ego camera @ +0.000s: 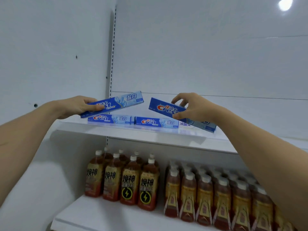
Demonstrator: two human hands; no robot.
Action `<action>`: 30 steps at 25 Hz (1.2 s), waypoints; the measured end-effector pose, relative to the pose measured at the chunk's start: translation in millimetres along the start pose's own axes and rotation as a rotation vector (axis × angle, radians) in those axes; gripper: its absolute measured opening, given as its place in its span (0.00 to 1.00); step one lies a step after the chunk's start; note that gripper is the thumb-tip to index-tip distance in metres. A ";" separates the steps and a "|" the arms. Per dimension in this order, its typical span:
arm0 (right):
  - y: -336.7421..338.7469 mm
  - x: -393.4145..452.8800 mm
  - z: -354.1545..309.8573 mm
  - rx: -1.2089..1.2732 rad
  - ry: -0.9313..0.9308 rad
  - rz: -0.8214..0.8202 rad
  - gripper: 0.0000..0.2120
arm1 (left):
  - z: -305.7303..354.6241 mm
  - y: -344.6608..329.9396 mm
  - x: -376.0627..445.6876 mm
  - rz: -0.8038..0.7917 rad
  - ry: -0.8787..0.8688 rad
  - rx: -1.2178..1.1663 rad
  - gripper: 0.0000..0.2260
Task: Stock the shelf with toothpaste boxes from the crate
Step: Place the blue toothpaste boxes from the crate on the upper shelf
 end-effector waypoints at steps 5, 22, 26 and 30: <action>-47.5 62.4 11.5 -0.068 -0.074 -0.064 0.22 | -56.6 1.8 50.5 -0.086 0.028 0.067 0.40; -127.0 155.1 47.2 -0.281 -0.214 -0.227 0.20 | -52.6 -35.1 149.4 -0.382 -0.048 0.540 0.18; -126.9 152.0 48.4 -0.288 -0.196 -0.209 0.21 | -45.7 -37.4 148.1 -0.353 -0.061 0.569 0.21; -111.0 141.7 44.5 -0.263 -0.169 -0.086 0.22 | -31.7 -35.1 134.6 -0.299 -0.103 0.528 0.44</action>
Point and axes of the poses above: each hand's wrist, its own x-axis towards the middle knuckle, its own y-axis out of the back of the hand, z = x × y, the point moved 7 cm from there along x, towards the middle knuckle, and after that the axes turned 15 degrees about x, right-handed, at the moved point
